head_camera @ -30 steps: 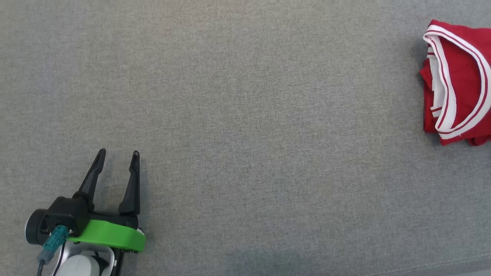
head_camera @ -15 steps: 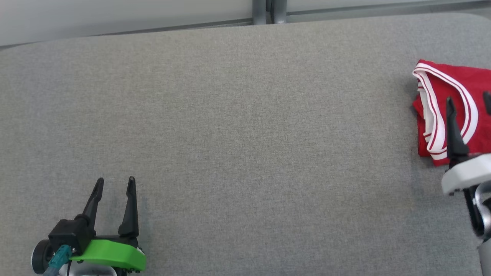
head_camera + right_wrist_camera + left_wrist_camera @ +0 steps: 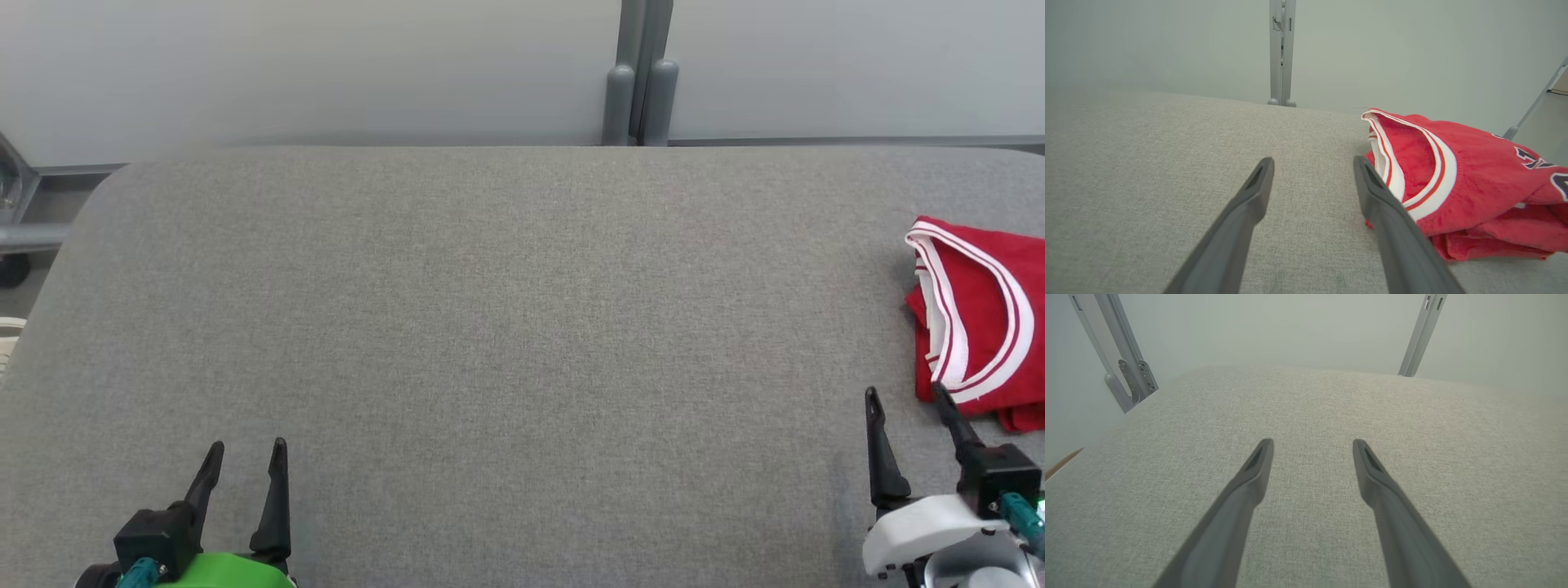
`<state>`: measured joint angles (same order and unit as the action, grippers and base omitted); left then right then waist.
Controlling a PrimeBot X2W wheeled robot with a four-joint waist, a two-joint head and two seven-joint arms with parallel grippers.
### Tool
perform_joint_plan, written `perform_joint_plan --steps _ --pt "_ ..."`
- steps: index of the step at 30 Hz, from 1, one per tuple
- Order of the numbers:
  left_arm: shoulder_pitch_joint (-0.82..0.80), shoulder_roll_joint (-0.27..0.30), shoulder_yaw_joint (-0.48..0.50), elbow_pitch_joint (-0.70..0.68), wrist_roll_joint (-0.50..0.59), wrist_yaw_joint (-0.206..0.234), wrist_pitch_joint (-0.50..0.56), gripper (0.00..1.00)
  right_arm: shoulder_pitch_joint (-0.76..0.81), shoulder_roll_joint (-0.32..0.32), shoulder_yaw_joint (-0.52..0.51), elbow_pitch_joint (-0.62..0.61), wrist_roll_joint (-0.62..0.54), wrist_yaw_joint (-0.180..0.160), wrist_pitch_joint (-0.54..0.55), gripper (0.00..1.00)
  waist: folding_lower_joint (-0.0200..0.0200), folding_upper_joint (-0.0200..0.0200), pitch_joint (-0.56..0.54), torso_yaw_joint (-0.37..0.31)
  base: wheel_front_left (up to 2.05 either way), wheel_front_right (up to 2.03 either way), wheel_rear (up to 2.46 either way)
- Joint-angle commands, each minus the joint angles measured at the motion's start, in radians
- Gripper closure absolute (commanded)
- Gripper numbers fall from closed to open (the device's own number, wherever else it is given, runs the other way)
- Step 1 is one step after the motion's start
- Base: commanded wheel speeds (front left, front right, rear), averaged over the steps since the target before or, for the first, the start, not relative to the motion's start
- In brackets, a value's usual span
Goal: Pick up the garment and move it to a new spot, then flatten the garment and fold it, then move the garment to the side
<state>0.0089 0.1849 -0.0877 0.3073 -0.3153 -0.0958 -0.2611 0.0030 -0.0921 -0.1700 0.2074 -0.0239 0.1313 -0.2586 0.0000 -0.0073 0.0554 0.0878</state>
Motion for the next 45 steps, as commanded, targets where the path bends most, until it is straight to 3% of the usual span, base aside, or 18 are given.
perform_joint_plan --steps 1,14,43,44,45 --pt "0.012 0.002 0.005 0.003 0.005 -0.003 -0.005 0.00 0.017 0.004 0.000 0.005 -0.013 -0.001 -0.006 0.00 0.0000 0.0073 -0.029 0.014 0.00 0.00 0.00" --pt "0.003 0.000 0.015 -0.009 0.021 -0.029 -0.005 0.00 0.042 0.039 -0.079 0.015 -0.075 -0.001 -0.007 0.00 0.0000 0.0073 -0.069 0.000 0.00 0.00 0.00" --pt "0.024 -0.001 0.014 0.010 0.014 -0.036 -0.005 0.00 0.063 0.041 -0.014 -0.005 -0.074 -0.001 -0.007 0.00 0.0000 0.0073 -0.103 -0.034 0.00 0.00 0.00" --pt "0.012 -0.008 0.014 0.014 0.013 -0.033 0.001 1.00 0.052 0.044 -0.014 0.003 -0.085 0.001 -0.004 1.00 0.0000 0.0000 -0.102 -0.033 0.00 0.00 0.00" --pt "0.013 -0.011 0.013 0.023 0.013 -0.033 0.003 1.00 0.053 0.049 -0.013 0.013 -0.085 0.001 -0.002 1.00 0.0000 0.0000 -0.102 -0.033 0.00 0.00 0.00"
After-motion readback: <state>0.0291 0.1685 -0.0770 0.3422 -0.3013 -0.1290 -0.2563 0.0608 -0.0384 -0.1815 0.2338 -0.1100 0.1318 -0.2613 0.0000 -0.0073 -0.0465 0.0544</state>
